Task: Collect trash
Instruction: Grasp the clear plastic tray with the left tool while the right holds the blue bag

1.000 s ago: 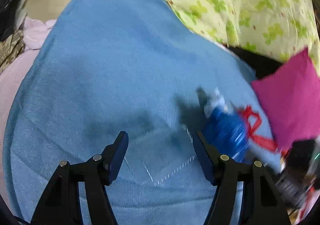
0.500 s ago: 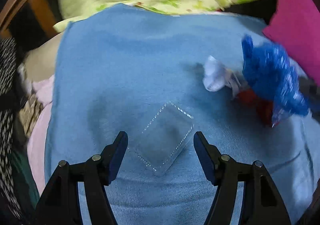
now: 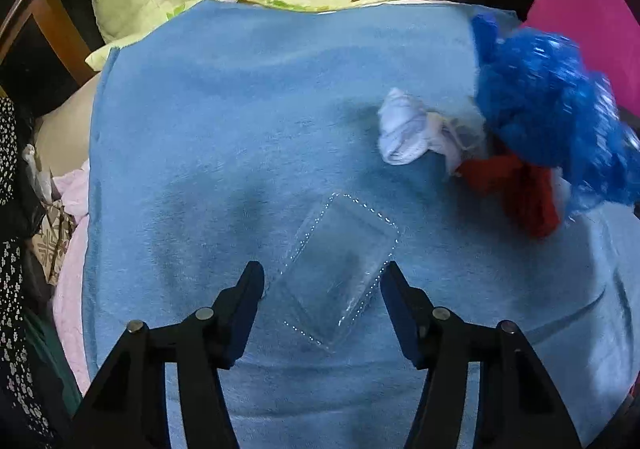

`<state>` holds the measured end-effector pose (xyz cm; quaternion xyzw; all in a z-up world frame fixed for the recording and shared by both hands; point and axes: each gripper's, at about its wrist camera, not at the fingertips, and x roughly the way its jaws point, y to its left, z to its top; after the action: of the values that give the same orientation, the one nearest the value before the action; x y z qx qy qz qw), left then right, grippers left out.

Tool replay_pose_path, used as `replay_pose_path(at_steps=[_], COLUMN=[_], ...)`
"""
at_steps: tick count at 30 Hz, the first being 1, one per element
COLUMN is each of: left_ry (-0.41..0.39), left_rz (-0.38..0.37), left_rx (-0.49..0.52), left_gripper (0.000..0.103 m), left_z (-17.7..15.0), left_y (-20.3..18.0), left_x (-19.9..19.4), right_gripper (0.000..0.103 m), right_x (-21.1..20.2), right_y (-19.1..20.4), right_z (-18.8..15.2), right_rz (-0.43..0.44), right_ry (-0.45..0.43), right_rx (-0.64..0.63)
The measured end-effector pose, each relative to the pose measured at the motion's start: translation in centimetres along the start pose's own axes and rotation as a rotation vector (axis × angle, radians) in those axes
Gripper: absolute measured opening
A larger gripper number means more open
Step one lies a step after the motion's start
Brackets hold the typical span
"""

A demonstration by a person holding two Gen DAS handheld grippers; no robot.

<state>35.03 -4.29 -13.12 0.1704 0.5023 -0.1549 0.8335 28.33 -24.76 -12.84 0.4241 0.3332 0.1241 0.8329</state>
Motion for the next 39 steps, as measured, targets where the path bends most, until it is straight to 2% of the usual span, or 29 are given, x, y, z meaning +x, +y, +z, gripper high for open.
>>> replay_pose_path(at_steps=[4, 8, 12, 17, 19, 24, 30, 39], left_ry=[-0.022, -0.055, -0.112, -0.194, -0.211, -0.254, -0.294, -0.333], left_rz=[-0.01, -0.057, -0.116, -0.125, -0.1, -0.155, -0.244, -0.395], left_rx=[-0.042, -0.2, -0.294, -0.35, -0.356, -0.395, -0.396, -0.343], left_gripper=[0.06, 0.06, 0.057, 0.056, 0.055, 0.055, 0.055, 0.055], left_z=[-1.2, -3.0, -5.6, -8.8, -10.1, -14.4, -17.4, -18.5], left_y=[-0.1, 1.0, 0.2, -1.4, -2.4, -4.4, -6.9, -12.3], left_x=[-2.0, -5.4, -9.8, -15.3, -17.1, -21.9, -25.8, -31.3], right_gripper=[0.027, 0.027, 0.027, 0.027, 0.027, 0.027, 0.027, 0.027], right_x=[-0.1, -0.8, -2.0, -5.3, -7.0, -12.3, -21.0, -37.1], right_y=[-0.1, 0.2, 1.3, 2.9, 3.6, 4.8, 4.2, 2.7], right_z=[0.1, 0.1, 0.0, -0.3, -0.6, -2.2, -6.2, -8.9], right_rz=[0.014, 0.04, 0.06, 0.092, 0.107, 0.138, 0.118, 0.101], right_ry=[-0.003, -0.017, -0.053, -0.111, -0.132, -0.167, -0.186, -0.391], right_rx=[0.011, 0.01, -0.013, -0.044, -0.063, -0.081, -0.131, -0.091])
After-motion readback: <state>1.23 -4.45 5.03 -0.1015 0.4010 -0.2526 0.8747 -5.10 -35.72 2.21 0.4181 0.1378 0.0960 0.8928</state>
